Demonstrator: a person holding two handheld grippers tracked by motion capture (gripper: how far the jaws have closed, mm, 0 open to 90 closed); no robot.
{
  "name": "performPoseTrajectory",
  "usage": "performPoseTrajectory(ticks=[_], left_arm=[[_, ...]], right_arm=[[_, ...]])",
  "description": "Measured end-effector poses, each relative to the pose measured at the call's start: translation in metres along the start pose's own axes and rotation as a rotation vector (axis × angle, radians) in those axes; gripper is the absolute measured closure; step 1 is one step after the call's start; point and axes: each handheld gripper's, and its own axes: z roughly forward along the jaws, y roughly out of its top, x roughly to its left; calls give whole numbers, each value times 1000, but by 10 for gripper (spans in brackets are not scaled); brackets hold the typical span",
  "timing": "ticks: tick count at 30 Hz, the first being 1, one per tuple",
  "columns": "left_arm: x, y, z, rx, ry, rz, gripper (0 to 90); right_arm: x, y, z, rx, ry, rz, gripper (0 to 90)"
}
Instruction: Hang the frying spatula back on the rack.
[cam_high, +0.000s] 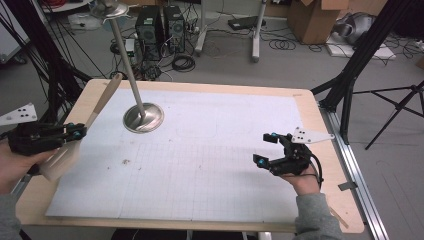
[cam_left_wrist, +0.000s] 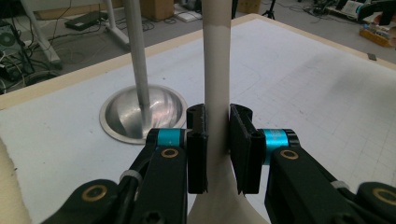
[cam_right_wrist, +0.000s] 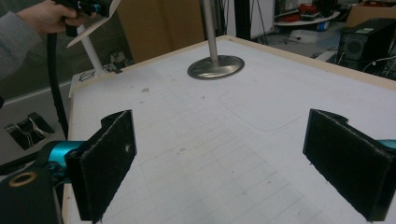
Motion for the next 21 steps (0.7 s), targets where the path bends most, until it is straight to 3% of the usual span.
performPoseTrajectory(ticks=[15, 21], left_arm=[[7, 19, -11, -5, 21, 15, 773], [12, 25, -18, -43, 21, 0, 772]], right_arm=[[-1, 0, -1, -2, 3, 5, 86], [-1, 0, -3, -10, -1, 7, 86]])
